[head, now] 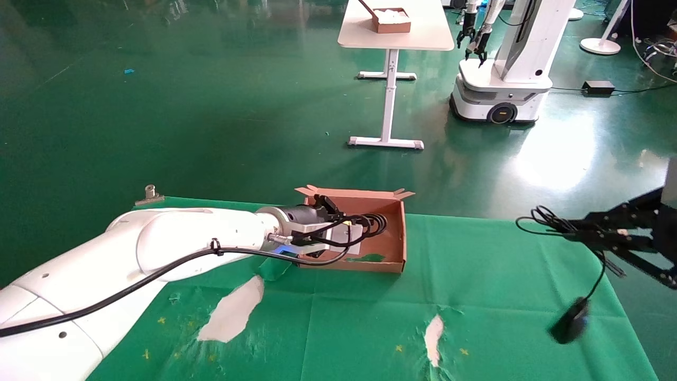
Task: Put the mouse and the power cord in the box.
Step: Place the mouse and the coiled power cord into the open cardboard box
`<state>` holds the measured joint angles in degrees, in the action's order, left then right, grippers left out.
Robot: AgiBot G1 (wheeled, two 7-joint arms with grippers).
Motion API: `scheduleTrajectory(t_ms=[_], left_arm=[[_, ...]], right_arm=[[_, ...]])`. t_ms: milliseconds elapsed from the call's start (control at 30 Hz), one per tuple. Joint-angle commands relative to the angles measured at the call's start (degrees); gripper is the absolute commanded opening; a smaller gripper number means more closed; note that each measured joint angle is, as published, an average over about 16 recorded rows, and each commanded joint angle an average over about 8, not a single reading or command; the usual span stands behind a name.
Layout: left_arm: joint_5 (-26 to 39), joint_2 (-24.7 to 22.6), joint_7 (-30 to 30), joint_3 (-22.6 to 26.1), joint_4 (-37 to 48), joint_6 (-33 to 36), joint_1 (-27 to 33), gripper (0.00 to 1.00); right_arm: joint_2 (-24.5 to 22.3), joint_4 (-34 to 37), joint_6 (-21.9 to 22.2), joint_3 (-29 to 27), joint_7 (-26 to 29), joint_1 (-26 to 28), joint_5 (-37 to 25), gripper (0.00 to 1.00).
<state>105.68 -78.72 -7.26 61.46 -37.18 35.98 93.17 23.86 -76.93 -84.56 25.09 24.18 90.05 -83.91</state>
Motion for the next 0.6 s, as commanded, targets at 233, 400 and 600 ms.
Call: scheduleTrajectory(t_ms=[233, 400, 600], left_arm=[[-4.98, 0.07, 0.86, 6.4, 0.87, -2.59, 1.56, 1.0], [-7.48, 0.09, 1.03, 9.33, 1.22, -3.72, 2.27, 1.0], [-9.98, 0.51, 2.21, 11.34, 4.87, -5.32, 3.99, 1.0]], right_arm=[[0.53, -0.18, 0.55, 0.12, -0.18, -0.65, 0.84, 0.0], [1.15, -0.25, 0.05, 0.34, -0.14, 0.01, 1.05, 0.0], [1.9, -0.4, -0.56, 0.72, -0.07, 0.61, 1.46, 0.0]])
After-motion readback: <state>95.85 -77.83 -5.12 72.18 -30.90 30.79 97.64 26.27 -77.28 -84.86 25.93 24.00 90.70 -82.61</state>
